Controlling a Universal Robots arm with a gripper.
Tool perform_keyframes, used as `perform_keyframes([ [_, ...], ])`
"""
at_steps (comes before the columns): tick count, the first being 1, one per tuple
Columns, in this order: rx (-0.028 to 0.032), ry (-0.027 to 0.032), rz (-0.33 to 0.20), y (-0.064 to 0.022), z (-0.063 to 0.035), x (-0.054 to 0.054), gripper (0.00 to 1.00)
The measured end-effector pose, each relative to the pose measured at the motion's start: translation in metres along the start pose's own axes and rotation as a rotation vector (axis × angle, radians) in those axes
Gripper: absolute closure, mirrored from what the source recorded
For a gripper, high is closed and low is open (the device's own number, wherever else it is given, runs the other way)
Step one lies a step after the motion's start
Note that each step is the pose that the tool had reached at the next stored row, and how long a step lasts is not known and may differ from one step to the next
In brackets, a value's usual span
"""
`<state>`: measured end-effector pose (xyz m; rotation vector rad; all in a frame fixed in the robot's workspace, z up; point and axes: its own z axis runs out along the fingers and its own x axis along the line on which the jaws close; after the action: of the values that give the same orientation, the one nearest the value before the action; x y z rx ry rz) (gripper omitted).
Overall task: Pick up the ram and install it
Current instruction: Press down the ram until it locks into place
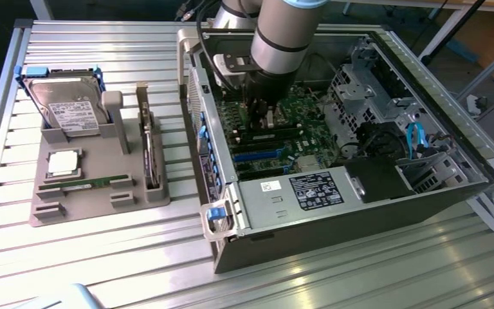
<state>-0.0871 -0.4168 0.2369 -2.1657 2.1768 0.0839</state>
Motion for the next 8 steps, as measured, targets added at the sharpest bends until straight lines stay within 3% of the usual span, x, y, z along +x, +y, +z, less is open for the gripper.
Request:
perform_keyframes([
  [2,-0.0001,0.0018,0.000,0.0000,-0.0008,-0.0001,0.90],
  [3,-0.0001,0.0082,0.000,0.0000,-0.0008,-0.0003,0.90],
  [5,-0.0001,0.0481,0.000,0.0001,-0.0009,-0.0004,0.90],
  [6,0.0000,0.0599,-0.001,0.0001,-0.0008,-0.0006,0.90],
  [8,0.0001,0.0612,-0.001,0.0000,-0.0007,-0.0012,0.90],
])
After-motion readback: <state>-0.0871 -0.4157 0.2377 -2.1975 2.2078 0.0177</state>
